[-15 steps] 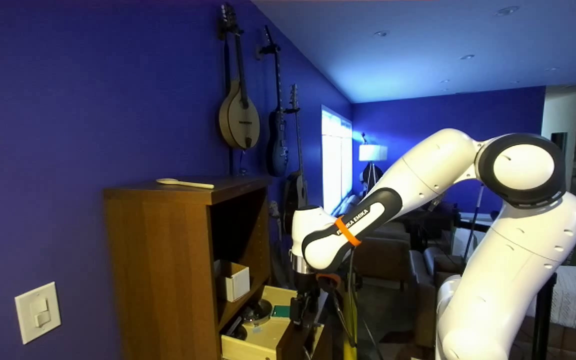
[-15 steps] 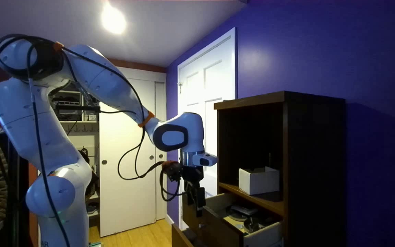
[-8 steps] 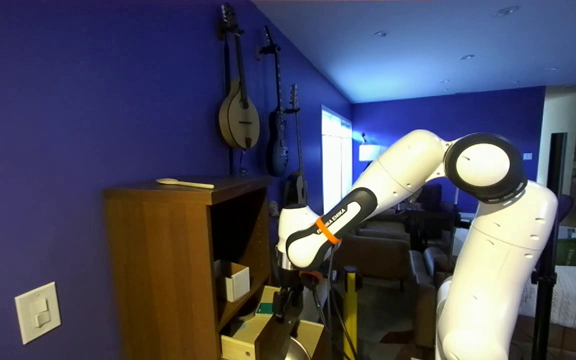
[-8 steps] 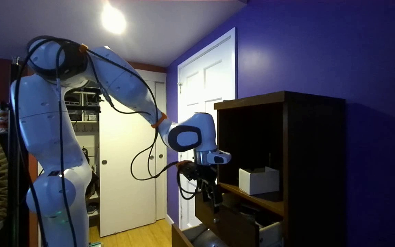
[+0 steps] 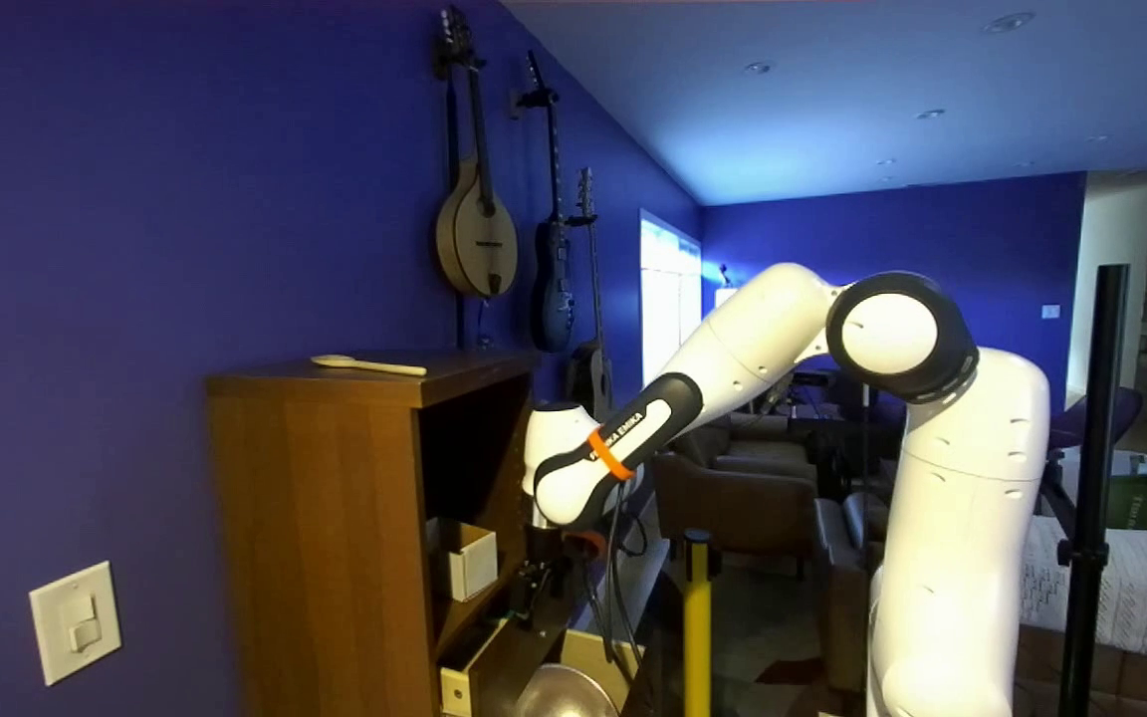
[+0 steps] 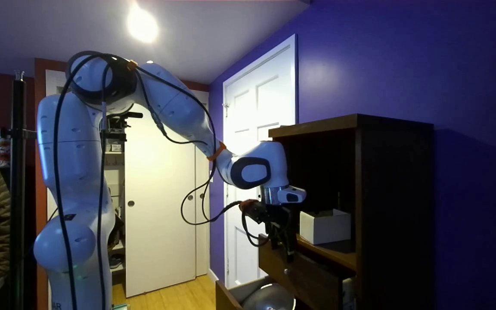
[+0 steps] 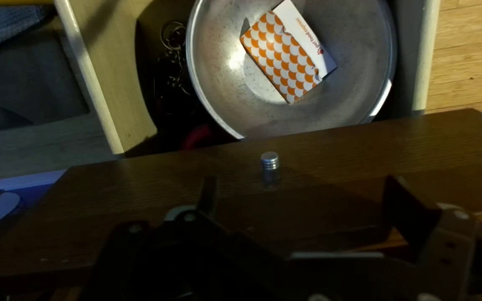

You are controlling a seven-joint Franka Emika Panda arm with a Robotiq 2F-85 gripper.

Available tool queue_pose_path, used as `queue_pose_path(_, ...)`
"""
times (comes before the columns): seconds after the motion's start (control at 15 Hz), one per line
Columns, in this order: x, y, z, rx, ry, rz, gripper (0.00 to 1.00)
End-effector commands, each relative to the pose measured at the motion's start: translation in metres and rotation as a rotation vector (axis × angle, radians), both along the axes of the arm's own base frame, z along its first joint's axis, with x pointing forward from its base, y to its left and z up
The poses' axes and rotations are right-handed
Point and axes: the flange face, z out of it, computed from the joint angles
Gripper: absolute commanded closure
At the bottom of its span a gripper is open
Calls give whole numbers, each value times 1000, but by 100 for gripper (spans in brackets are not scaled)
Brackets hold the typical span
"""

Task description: Close the first top drawer

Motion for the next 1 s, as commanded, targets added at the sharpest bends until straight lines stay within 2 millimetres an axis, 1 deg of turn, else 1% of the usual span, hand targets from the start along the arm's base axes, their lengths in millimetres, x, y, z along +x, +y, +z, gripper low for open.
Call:
queue_pose_path(0.0,26,1,-6,20,-22,-17,0)
queue_pose_path(0.27,46,1,-5,14,-88,-38,0)
queue_pose_path(0.4,47,2,0,13,-92,-47,0)
queue_pose_path(0.47,38,4,6,20,-59,-59,0)
queue_pose_path(0.53,21,10,11,40,9,-61,0)
queue_pose_path(0.6,-3,17,17,67,64,-46,0)
queue_pose_path(0.67,-22,24,19,109,130,-23,0)
queue_pose_path(0.73,-41,31,22,163,160,21,0)
queue_pose_path(0.8,-56,39,26,201,197,58,0)
queue_pose_path(0.93,-87,57,39,280,193,151,0)
